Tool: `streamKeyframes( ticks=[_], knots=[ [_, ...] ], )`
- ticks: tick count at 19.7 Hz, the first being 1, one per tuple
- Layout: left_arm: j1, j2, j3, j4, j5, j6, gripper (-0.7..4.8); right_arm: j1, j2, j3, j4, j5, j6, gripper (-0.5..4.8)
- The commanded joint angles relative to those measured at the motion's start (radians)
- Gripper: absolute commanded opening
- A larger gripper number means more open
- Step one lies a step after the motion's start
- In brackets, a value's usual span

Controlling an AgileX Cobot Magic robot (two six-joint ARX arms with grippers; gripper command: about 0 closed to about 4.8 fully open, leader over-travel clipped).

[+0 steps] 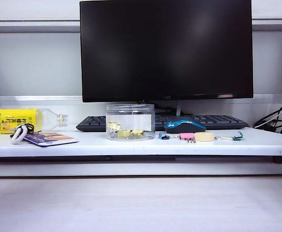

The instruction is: Take the clips out of the round transparent plastic box and place them on the table.

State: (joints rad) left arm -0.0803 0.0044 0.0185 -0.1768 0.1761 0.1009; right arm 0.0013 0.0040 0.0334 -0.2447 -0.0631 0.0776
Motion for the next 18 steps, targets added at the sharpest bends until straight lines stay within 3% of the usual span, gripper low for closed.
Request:
streamKeyframes(
  ticks=[1,7,8,11,14,18],
  knots=[
    [0.002,-0.003,-0.006,-0.008,0.003,0.003,0.48,0.0,-0.002,-0.002,0.003,0.001,-0.003,0.19],
    [0.002,-0.003,-0.006,-0.008,0.004,-0.001,0.48,0.0,-0.002,-0.002,0.029,0.001,-0.001,0.19],
    [0.002,-0.003,-0.006,-0.008,0.006,-0.033,0.48,0.0,-0.002,-0.002,0.05,-0.011,0.032,0.19],
    [0.002,-0.003,-0.006,0.0,0.04,-0.212,0.48,0.0,-0.002,-0.002,0.104,-0.092,0.246,0.19],
    [0.002,-0.003,-0.006,0.014,0.057,-0.501,0.48,0.0,-0.002,-0.002,0.188,-0.192,0.441,0.19],
    [0.002,-0.003,-0.006,0.037,0.065,-0.679,0.48,0.005,-0.002,-0.002,0.351,-0.344,0.544,0.23]
  ],
)
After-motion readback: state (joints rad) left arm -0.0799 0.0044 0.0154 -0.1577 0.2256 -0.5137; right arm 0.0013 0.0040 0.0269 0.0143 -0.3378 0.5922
